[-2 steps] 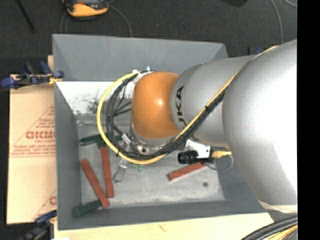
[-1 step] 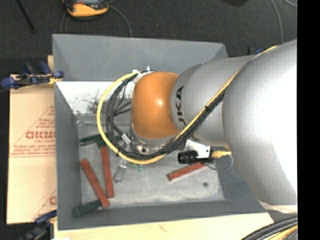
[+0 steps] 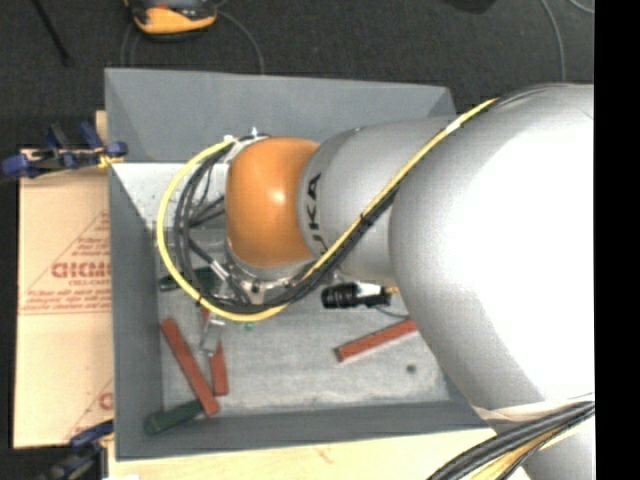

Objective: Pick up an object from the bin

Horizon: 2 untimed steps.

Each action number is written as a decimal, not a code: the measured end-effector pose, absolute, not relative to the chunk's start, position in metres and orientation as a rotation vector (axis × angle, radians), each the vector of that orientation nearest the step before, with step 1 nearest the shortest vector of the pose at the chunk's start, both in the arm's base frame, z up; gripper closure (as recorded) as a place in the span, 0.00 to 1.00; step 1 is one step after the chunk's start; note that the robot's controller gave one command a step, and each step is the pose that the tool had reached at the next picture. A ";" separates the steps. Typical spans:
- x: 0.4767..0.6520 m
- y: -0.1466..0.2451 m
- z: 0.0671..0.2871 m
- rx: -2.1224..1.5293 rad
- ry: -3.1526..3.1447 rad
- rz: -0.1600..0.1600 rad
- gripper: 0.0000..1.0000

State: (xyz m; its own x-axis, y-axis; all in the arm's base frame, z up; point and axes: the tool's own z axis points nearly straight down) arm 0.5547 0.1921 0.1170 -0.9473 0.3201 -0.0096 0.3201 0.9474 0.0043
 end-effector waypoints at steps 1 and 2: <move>0.585 0.216 0.098 0.196 3.137 -0.003 0.00; 0.620 0.192 0.109 0.079 3.136 0.005 0.00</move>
Offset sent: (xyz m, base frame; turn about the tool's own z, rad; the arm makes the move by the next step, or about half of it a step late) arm 0.0807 -0.0227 -0.0038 -0.2562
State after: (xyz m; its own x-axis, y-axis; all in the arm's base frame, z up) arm 0.6201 0.1917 0.1094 -0.9987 0.0502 -0.0043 0.0502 0.9987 0.0034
